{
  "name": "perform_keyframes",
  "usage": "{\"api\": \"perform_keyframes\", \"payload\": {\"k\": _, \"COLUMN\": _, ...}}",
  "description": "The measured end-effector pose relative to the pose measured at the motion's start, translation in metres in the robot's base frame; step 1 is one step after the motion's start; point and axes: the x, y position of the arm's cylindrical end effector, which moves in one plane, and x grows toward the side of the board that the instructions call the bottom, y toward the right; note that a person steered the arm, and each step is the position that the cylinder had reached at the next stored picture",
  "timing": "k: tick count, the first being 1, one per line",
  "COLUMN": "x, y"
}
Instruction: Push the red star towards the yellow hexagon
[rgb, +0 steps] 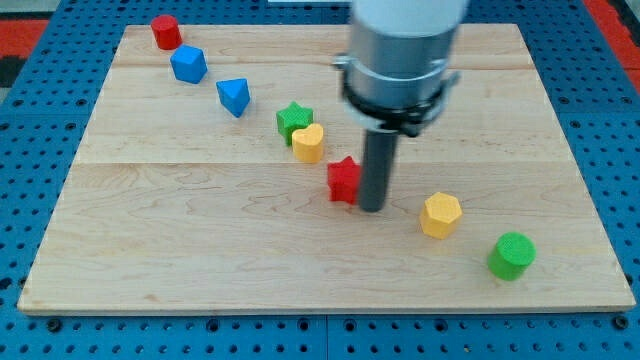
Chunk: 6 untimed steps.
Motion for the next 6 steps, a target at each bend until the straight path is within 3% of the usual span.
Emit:
{"api": "perform_keyframes", "payload": {"k": 1, "x": 0.039, "y": -0.009}}
{"api": "perform_keyframes", "payload": {"k": 2, "x": 0.038, "y": -0.050}}
{"api": "perform_keyframes", "payload": {"k": 4, "x": -0.033, "y": -0.090}}
{"api": "perform_keyframes", "payload": {"k": 6, "x": -0.037, "y": -0.014}}
